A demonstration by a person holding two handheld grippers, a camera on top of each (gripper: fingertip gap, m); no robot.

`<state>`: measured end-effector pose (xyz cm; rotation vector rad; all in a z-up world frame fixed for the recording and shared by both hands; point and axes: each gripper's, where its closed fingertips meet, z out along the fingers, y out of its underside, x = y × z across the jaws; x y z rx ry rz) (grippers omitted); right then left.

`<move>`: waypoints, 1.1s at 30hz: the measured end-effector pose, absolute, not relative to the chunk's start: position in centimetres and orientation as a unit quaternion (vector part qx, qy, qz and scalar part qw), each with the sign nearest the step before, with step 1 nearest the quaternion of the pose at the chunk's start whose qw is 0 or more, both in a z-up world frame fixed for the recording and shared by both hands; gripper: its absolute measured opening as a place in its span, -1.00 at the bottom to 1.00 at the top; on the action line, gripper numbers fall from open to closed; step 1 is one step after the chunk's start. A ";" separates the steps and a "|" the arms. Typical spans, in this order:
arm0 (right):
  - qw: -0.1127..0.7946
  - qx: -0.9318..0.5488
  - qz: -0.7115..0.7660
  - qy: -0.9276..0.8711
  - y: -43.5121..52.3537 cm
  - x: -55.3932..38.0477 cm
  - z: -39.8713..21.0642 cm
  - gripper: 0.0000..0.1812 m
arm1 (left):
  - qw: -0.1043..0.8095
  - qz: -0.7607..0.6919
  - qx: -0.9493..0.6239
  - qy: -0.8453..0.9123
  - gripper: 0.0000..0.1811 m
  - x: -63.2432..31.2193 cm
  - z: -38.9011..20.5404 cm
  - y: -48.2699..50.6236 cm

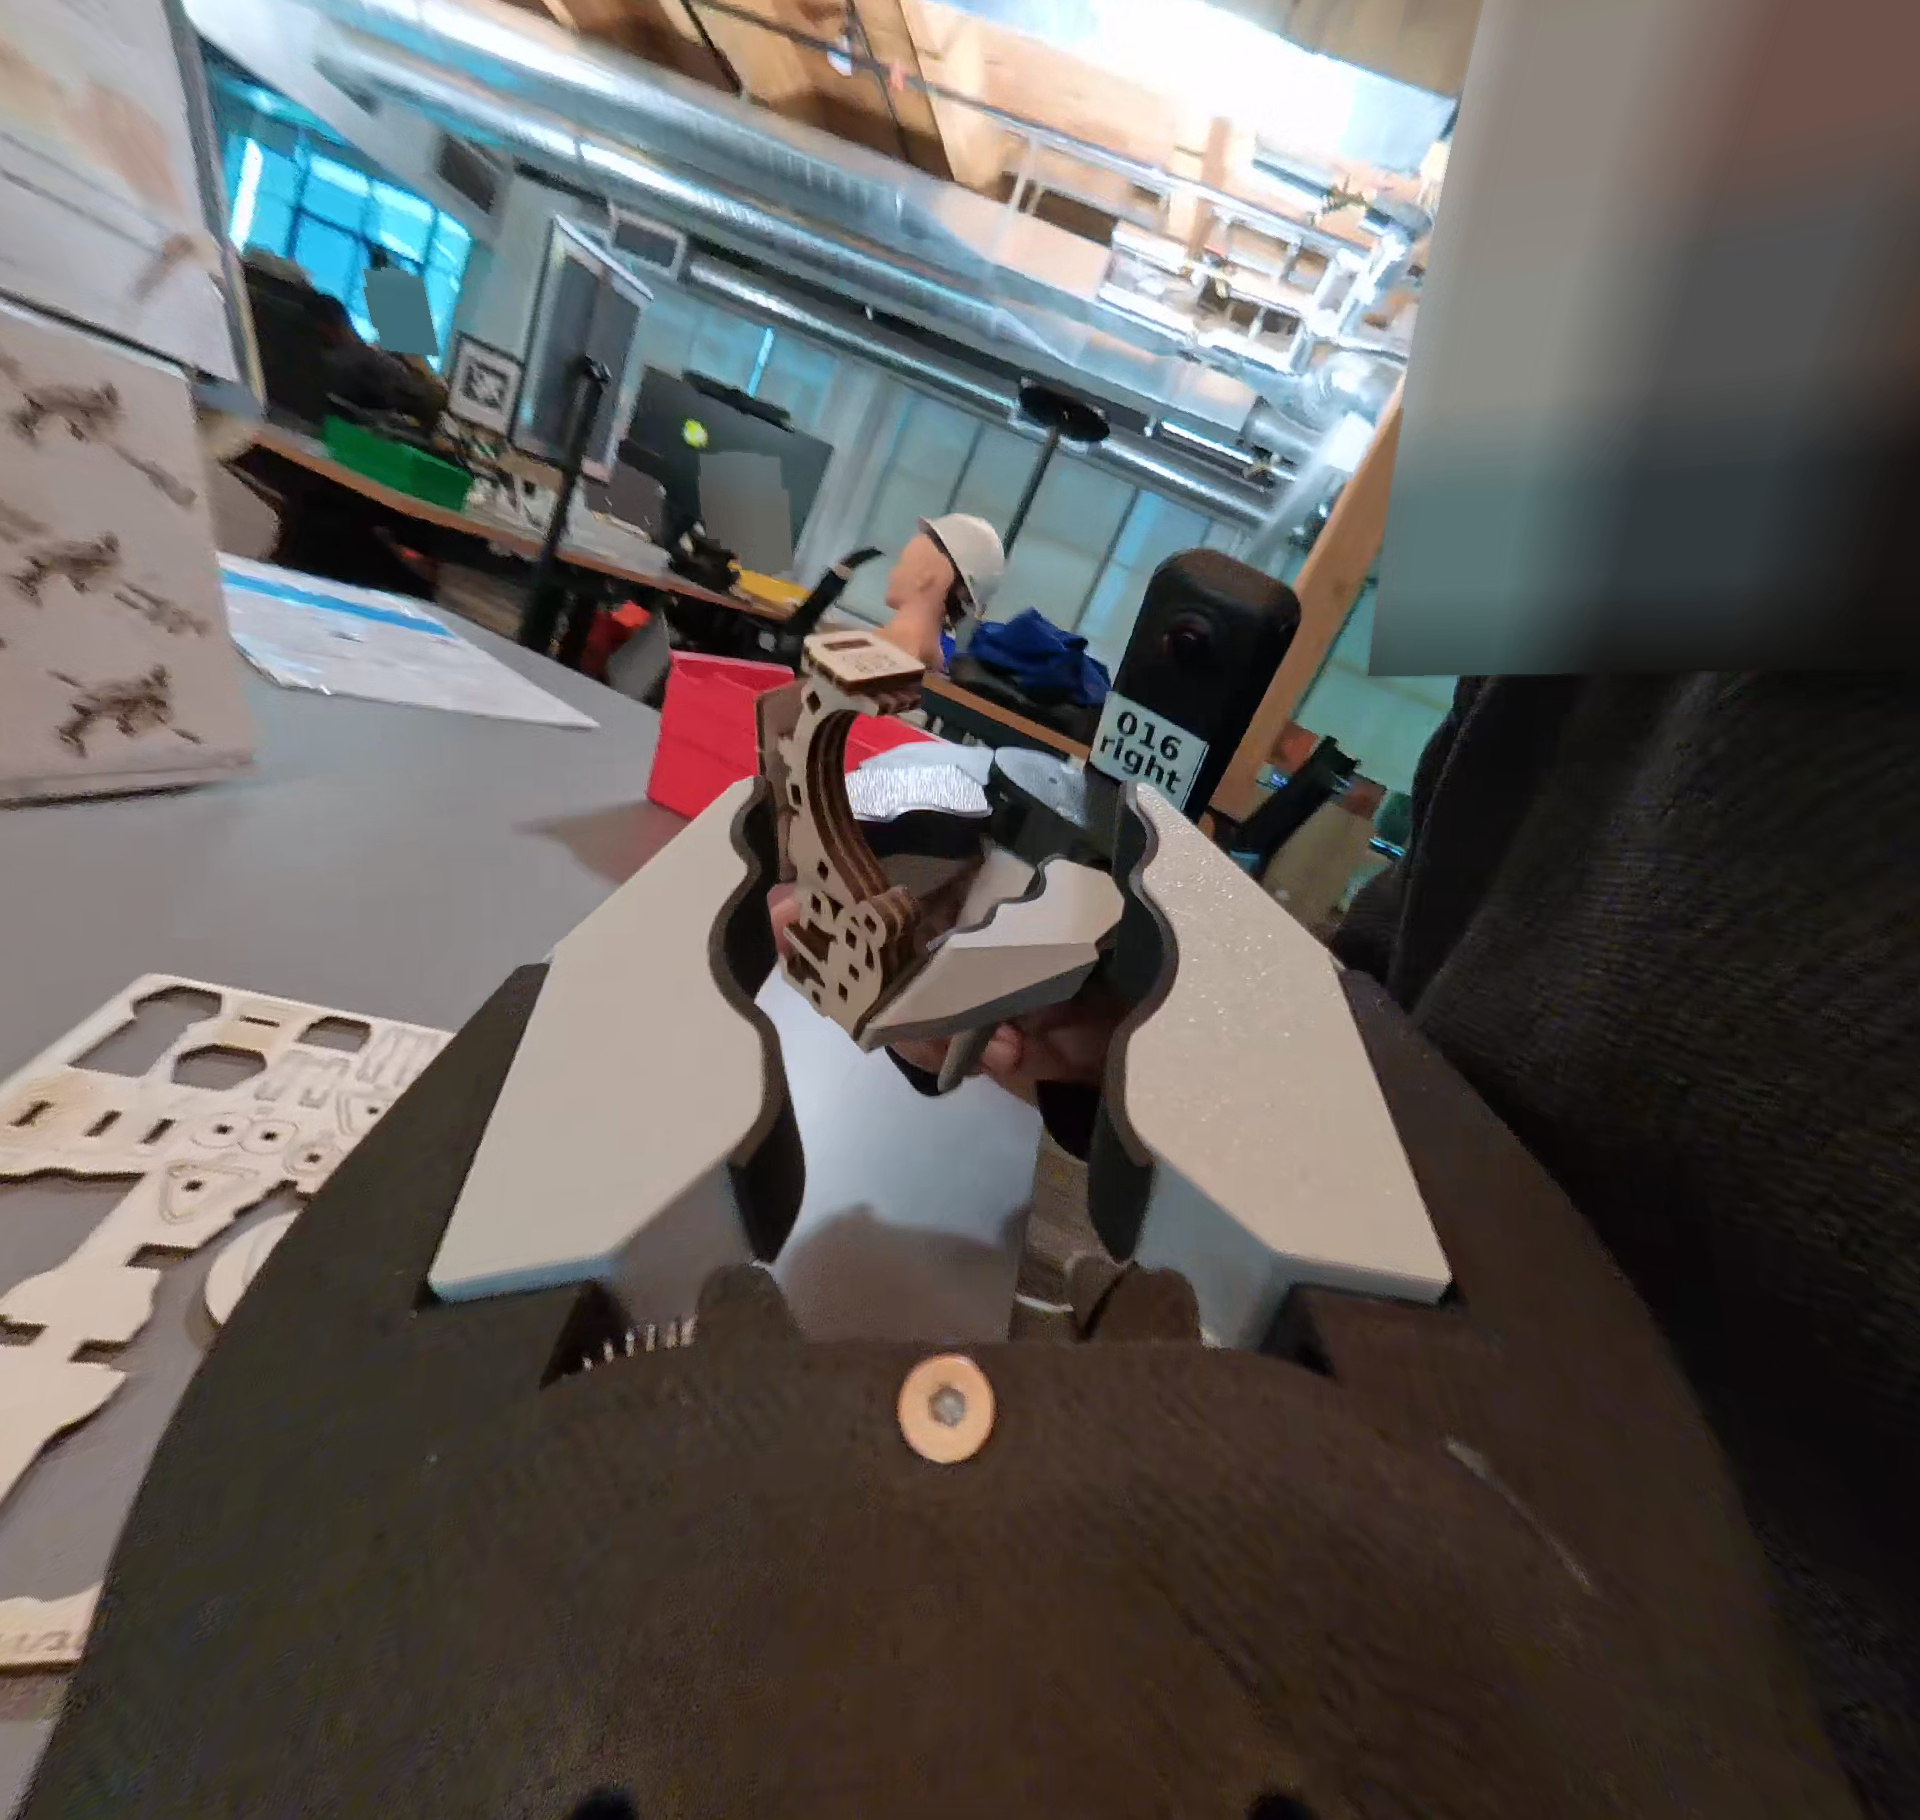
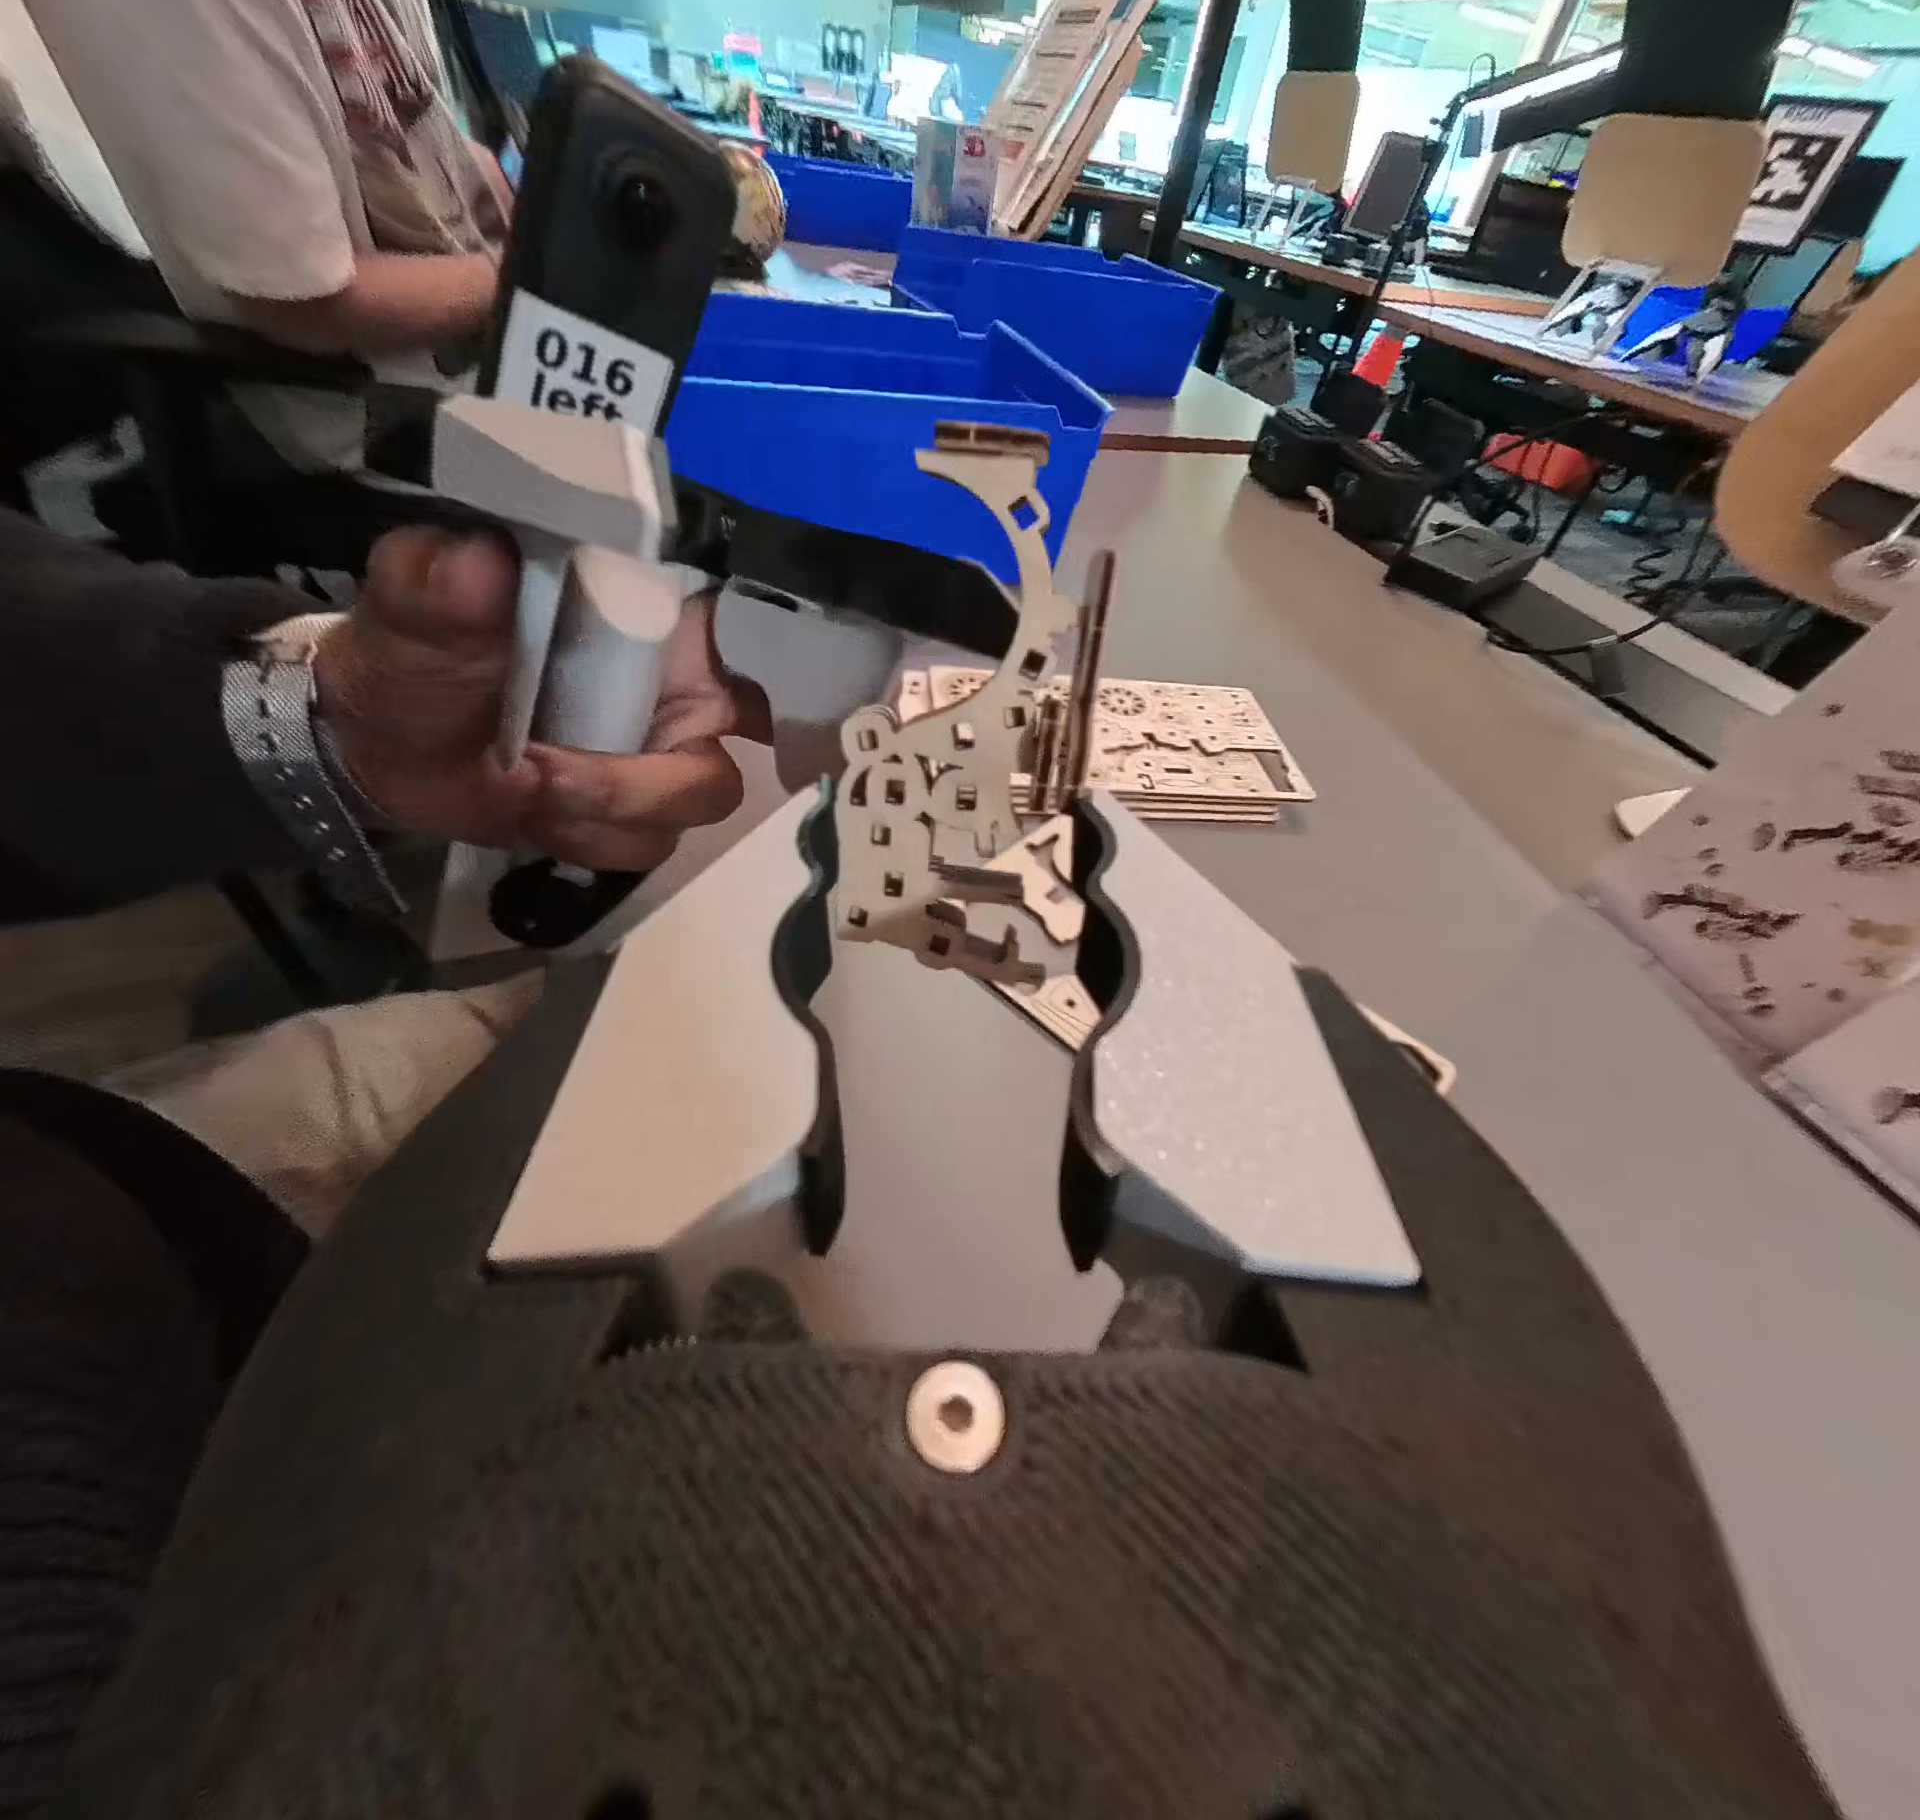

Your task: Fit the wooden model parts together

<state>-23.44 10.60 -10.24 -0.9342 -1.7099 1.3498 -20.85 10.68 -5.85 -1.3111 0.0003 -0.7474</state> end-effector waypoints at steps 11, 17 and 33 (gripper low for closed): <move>0.451 -0.350 0.425 -0.702 11.6 -23.7 -11.3 -0.51 | 0.716 -0.323 -0.619 0.002 -0.35 -20.8 -6.9 11.6; 0.544 -0.287 0.315 -0.723 11.7 -24.0 -11.6 -0.51 | 0.717 -0.319 -0.620 -0.014 -0.39 -21.5 -7.1 11.7; 0.375 -0.351 0.505 -0.694 9.5 -23.0 -11.4 -0.51 | 0.704 -0.331 -0.629 0.001 -0.36 -20.3 -7.7 12.3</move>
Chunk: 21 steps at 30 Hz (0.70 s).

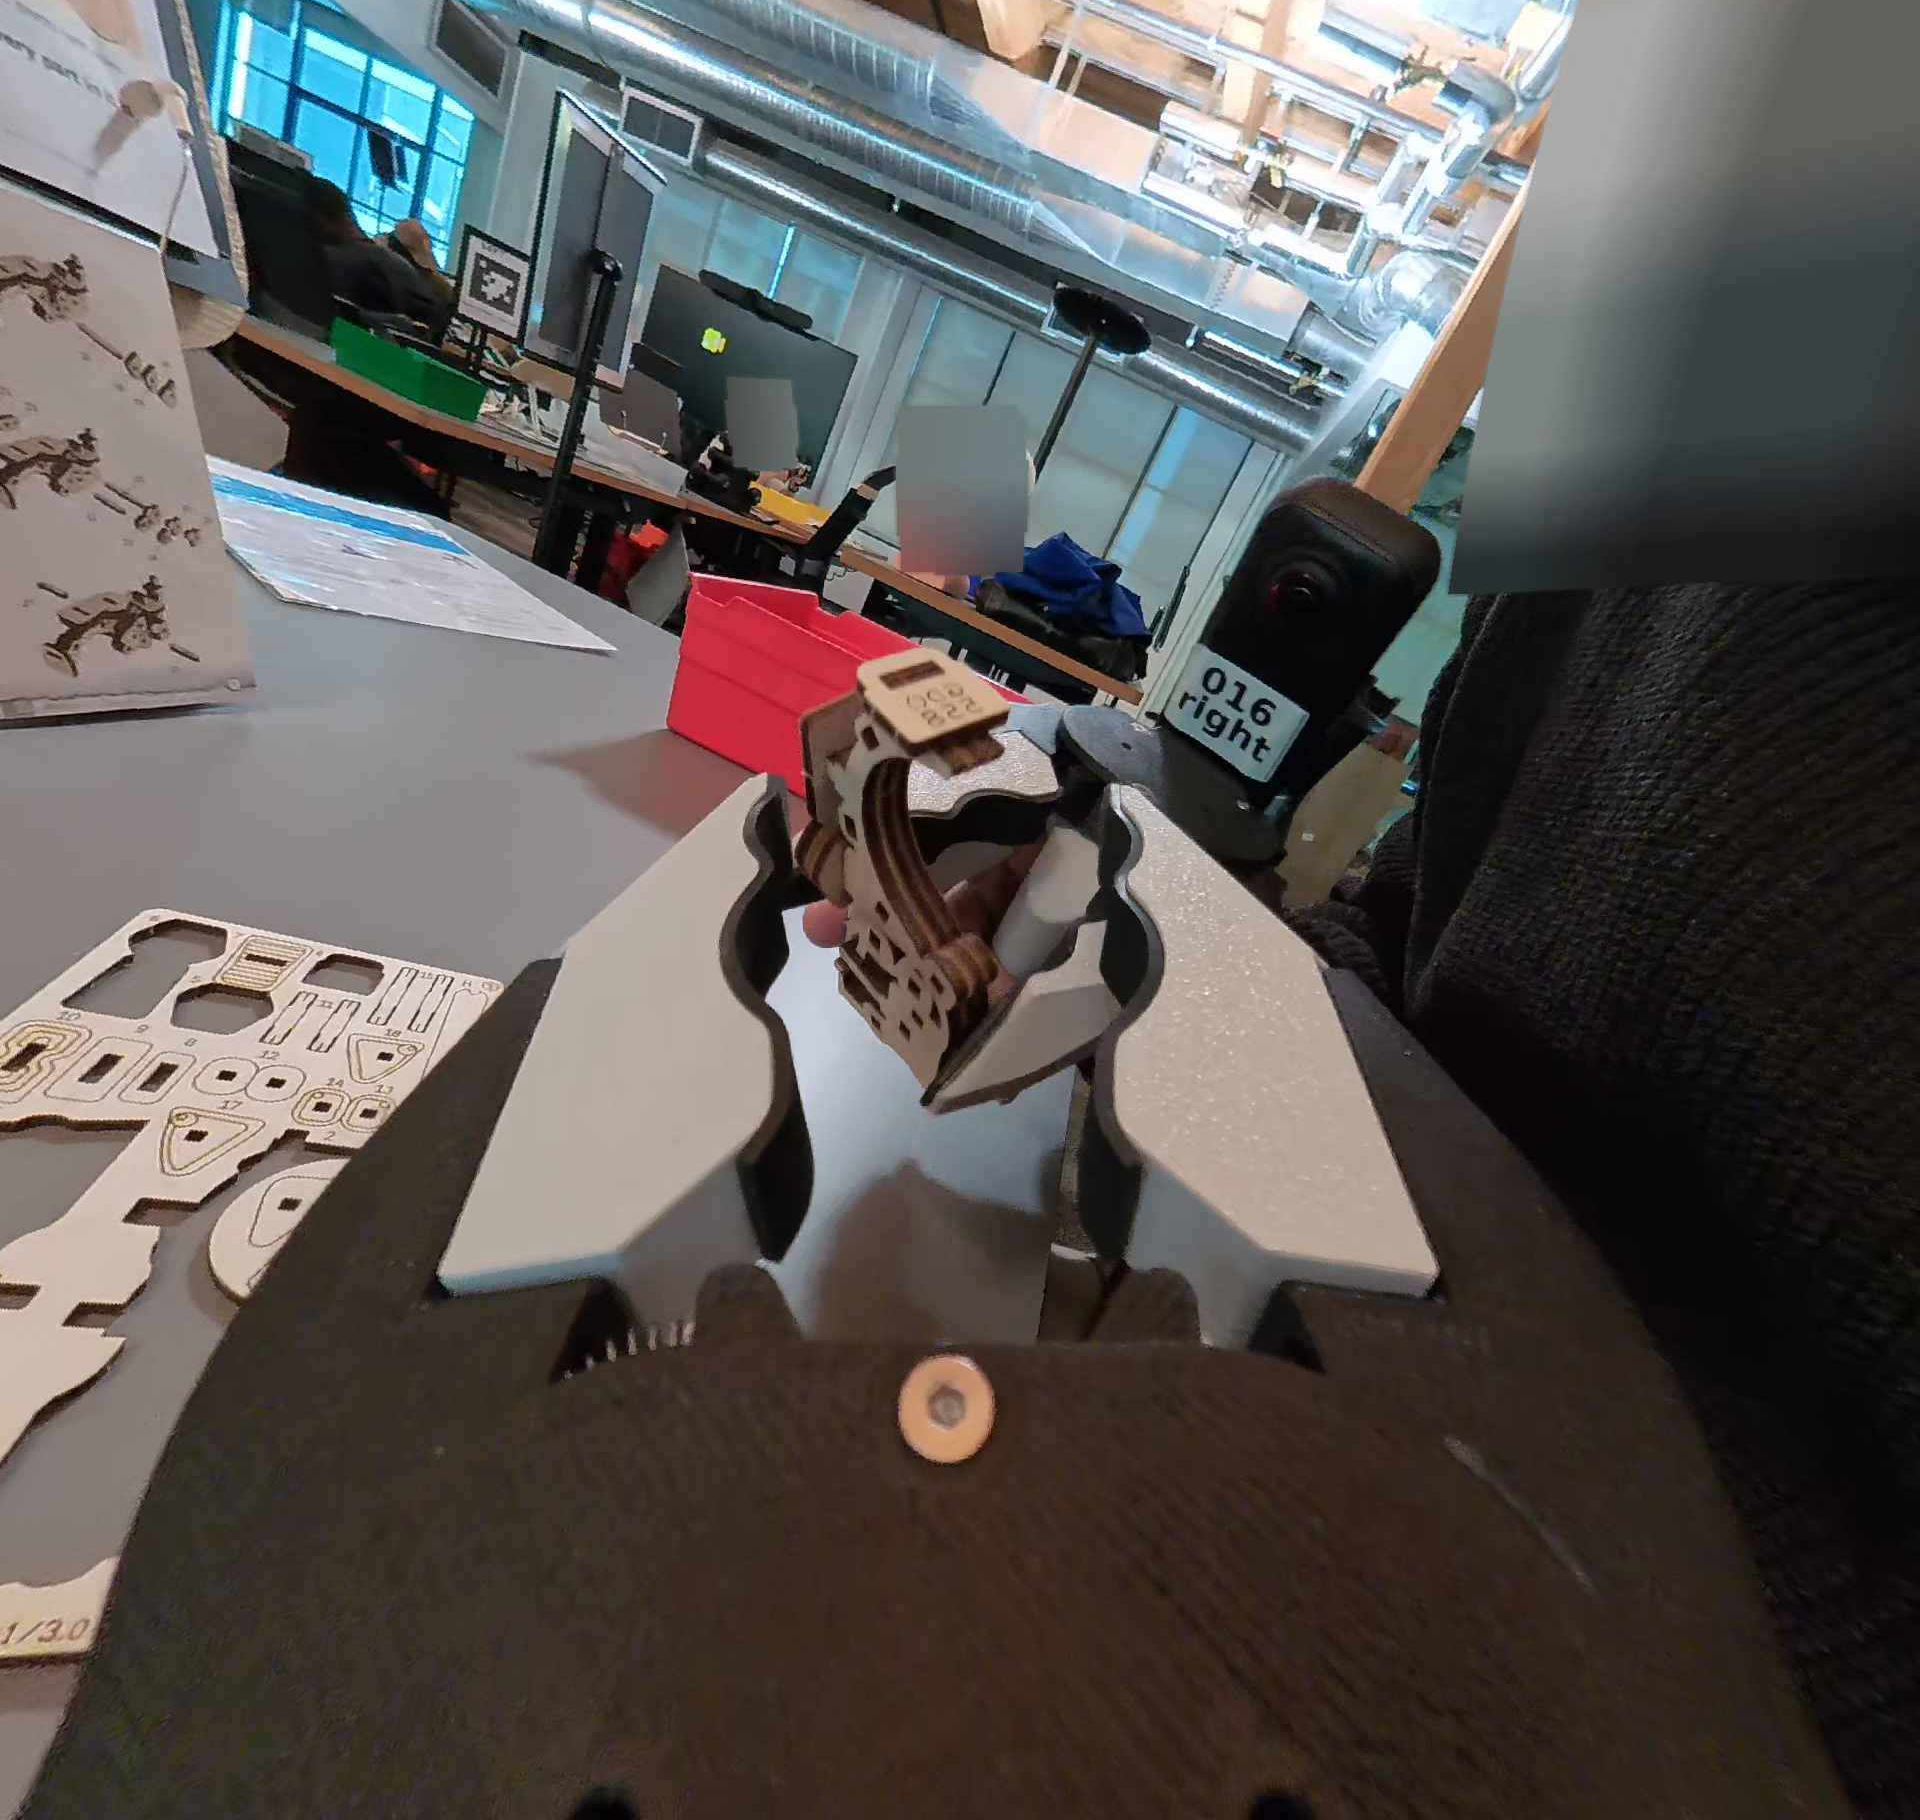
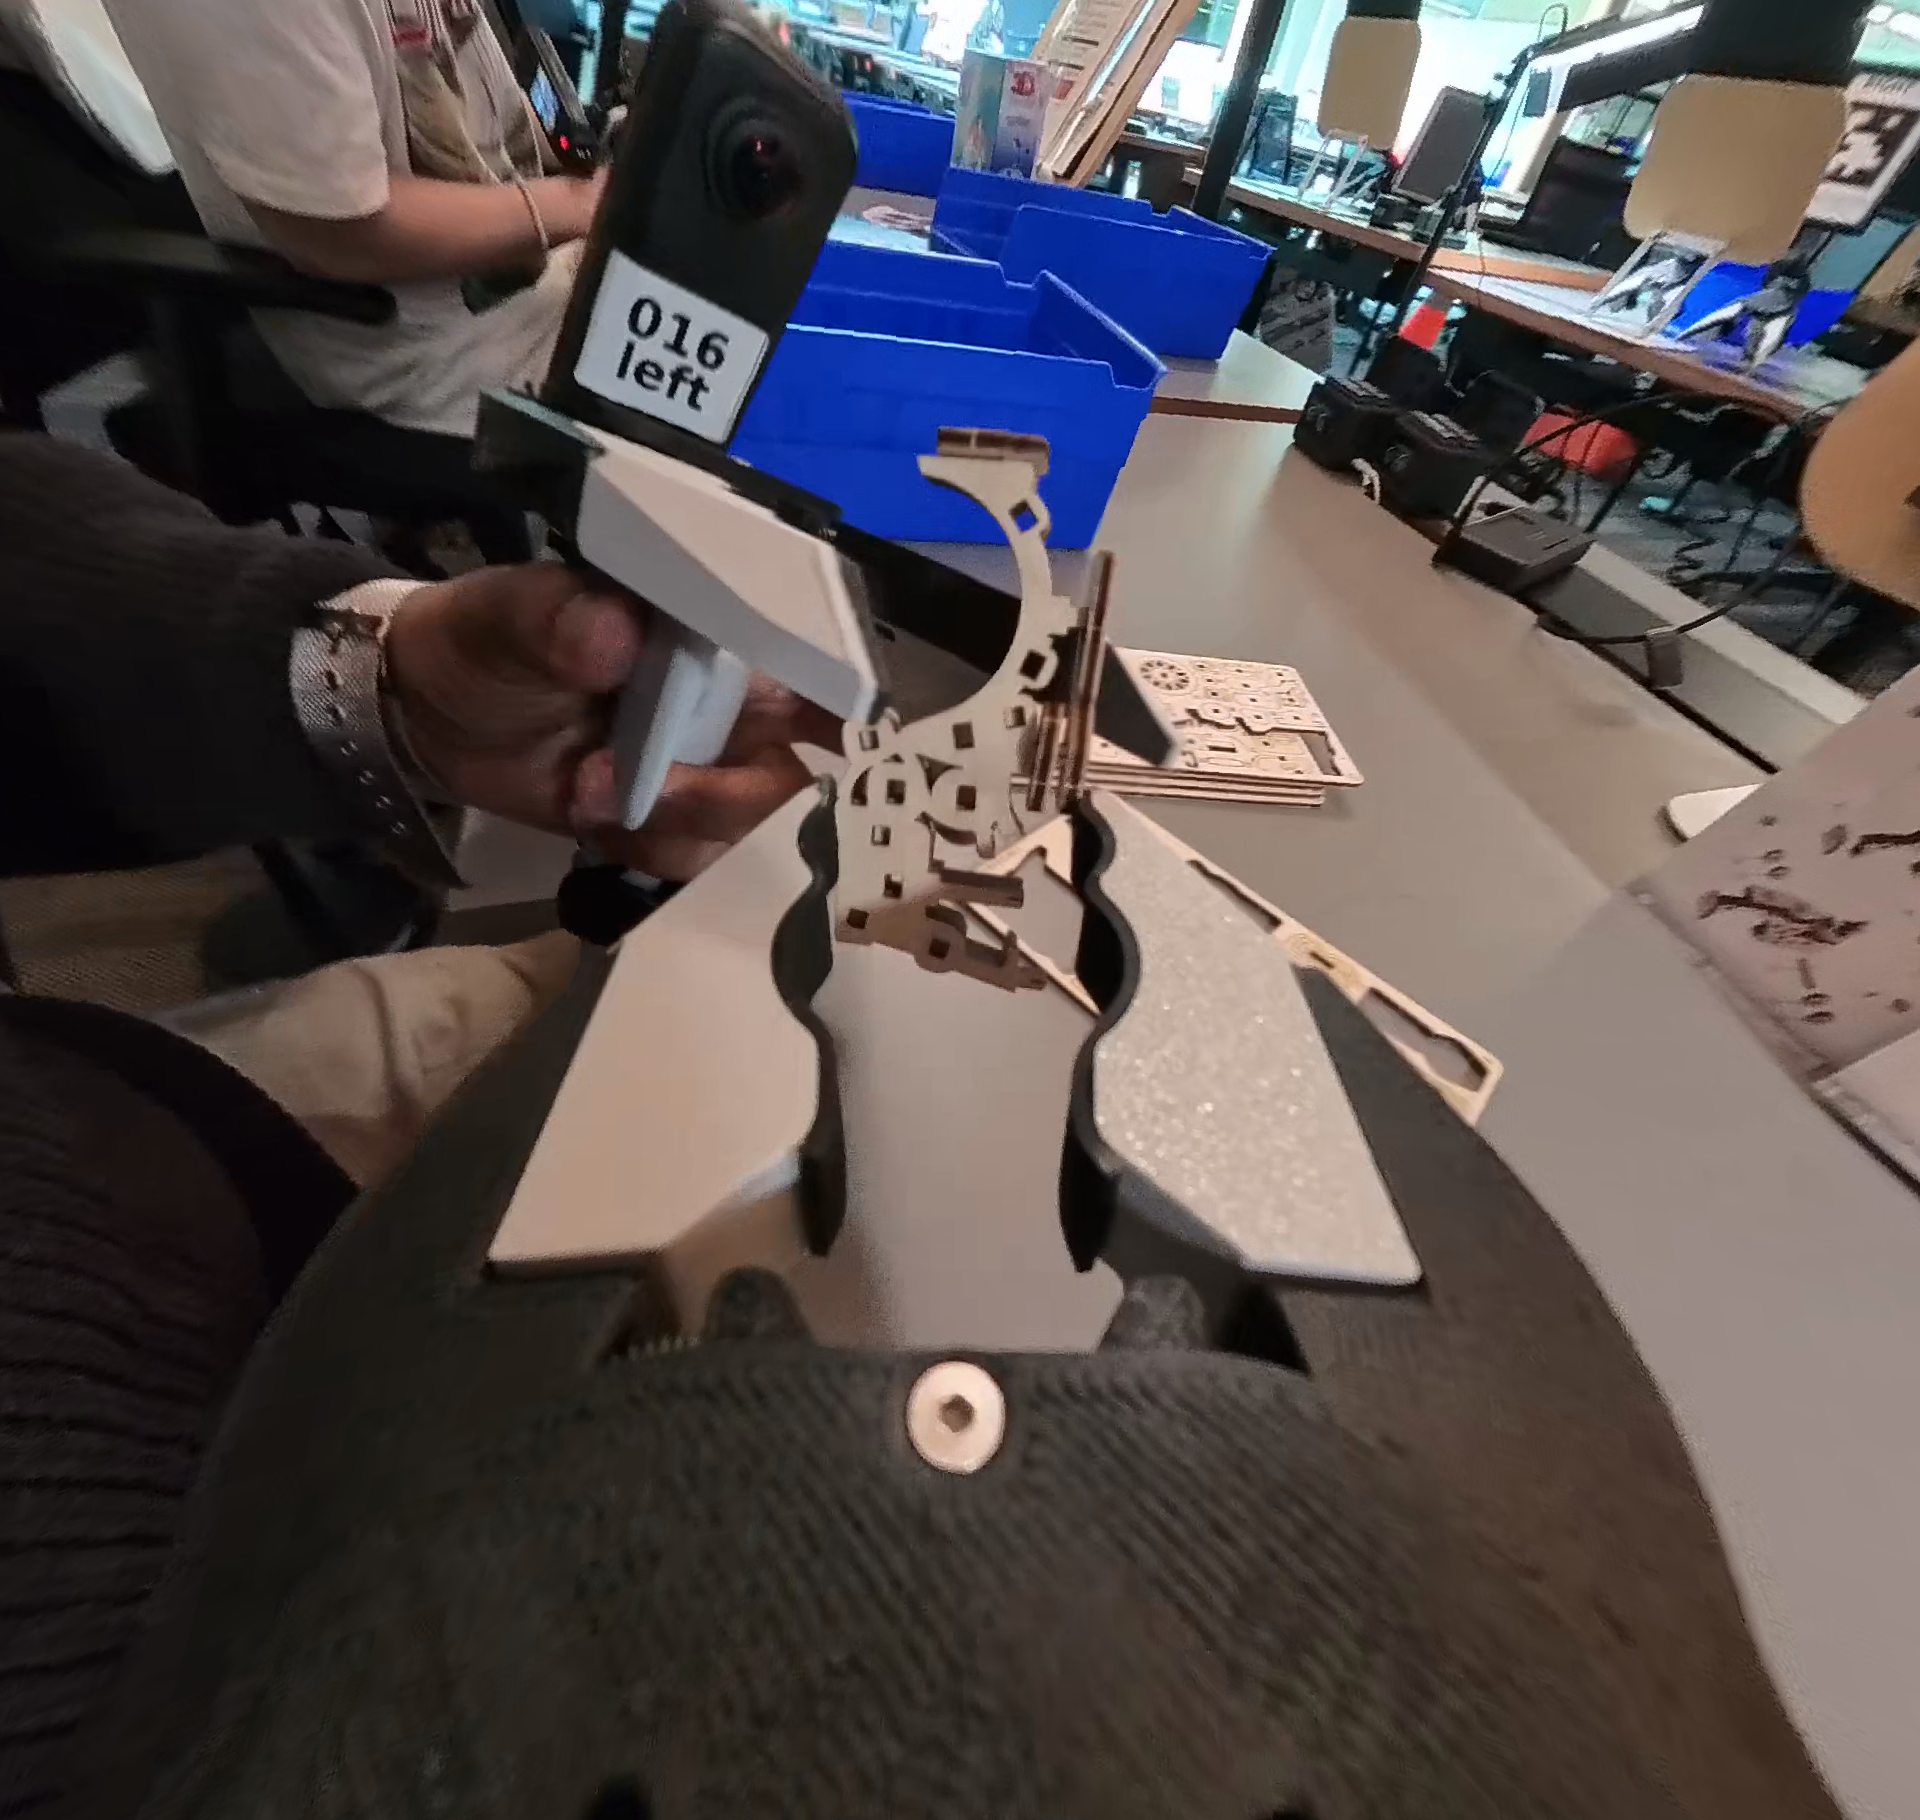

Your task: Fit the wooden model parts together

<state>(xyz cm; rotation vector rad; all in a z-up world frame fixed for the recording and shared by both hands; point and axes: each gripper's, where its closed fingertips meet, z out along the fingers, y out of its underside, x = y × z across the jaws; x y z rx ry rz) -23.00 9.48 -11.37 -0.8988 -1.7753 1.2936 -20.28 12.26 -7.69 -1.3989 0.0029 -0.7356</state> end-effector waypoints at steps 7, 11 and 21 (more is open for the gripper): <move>0.329 -0.367 0.550 -0.675 9.1 -22.8 -11.0 -0.50 | 0.702 -0.349 -0.621 -0.012 -0.35 -20.4 -7.6 12.3; 0.316 -0.370 0.561 -0.670 9.0 -22.7 -10.9 -0.50 | 0.703 -0.360 -0.613 -0.019 -0.34 -20.5 -7.3 12.2; 0.278 -0.385 0.600 -0.644 9.0 -22.6 -10.3 -0.51 | 0.706 -0.407 -0.578 -0.052 -0.33 -21.3 -6.6 11.9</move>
